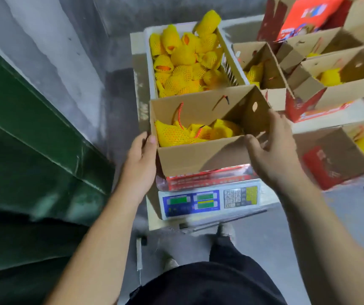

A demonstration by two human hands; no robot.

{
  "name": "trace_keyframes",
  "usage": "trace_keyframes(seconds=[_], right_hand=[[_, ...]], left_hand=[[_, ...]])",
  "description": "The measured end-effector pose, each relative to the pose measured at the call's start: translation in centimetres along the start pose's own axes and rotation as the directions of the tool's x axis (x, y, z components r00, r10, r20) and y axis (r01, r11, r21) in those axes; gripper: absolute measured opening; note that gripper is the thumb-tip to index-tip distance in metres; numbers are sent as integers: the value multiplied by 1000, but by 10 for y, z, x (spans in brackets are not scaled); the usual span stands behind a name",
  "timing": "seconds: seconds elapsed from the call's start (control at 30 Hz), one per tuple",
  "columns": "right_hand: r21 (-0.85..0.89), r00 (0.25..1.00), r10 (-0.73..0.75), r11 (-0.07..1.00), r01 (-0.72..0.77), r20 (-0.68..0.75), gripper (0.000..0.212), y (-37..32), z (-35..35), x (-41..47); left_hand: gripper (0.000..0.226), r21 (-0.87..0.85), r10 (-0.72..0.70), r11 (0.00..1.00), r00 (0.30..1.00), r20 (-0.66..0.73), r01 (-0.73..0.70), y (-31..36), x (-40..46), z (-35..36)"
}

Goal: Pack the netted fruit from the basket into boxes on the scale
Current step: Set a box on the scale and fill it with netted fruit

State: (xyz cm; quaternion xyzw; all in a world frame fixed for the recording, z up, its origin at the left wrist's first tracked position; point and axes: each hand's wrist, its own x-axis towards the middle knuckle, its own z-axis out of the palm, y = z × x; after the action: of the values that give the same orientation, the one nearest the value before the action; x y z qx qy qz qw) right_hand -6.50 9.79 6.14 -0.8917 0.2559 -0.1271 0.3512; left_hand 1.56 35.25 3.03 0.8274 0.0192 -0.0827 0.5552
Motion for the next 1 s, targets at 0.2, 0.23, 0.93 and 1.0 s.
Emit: trace_keyframes(seconds=[0.2, 0.23, 0.93, 1.0], right_hand=[[22, 964, -105, 994, 103, 245, 51, -23, 38, -98], [73, 946, -104, 994, 86, 307, 44, -25, 40, -104], [355, 867, -191, 935, 18, 461, 17, 15, 12, -132], [359, 869, -192, 933, 18, 456, 18, 20, 8, -129]], left_hand=[[30, -138, 95, 985, 995, -40, -100, -31, -54, -20], [33, -179, 95, 979, 995, -45, -101, -34, -61, -24], [37, -193, 6, 981, 999, -48, -15, -41, -187, -18], [35, -212, 2, 977, 999, -46, -11, -41, -187, -10]])
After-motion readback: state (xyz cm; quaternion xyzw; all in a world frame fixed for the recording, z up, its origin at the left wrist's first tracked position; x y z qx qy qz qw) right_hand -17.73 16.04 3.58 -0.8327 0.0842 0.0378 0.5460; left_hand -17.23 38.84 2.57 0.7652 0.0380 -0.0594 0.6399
